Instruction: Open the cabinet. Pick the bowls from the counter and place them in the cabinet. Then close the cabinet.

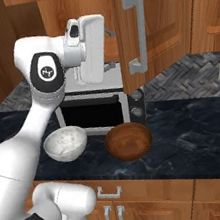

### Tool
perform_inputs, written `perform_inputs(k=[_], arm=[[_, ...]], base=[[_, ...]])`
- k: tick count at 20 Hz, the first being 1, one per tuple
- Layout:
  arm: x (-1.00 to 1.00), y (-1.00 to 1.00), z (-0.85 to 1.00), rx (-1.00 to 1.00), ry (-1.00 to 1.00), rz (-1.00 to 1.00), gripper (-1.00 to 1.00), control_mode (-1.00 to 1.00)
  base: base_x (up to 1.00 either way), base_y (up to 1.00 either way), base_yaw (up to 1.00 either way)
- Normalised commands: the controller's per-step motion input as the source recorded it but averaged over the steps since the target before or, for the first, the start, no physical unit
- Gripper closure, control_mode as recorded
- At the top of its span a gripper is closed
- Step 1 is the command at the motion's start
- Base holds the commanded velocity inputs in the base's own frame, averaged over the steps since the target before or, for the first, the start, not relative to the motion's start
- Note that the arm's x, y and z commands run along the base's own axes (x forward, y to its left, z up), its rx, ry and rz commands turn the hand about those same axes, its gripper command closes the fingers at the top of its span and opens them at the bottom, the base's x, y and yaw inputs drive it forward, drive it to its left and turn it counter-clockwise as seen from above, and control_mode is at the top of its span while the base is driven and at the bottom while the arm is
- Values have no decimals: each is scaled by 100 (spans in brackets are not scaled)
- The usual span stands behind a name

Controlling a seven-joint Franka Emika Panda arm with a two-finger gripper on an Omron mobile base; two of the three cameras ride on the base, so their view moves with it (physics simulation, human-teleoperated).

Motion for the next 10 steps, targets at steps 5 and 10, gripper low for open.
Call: perform_inputs(k=[5, 10], arm=[[15, -36, 0, 0, 4, -6, -100, -100], [-29, -63, 0, 0, 2, -8, -100, -100]], base=[[0, 0, 0], [0, 0, 0]])
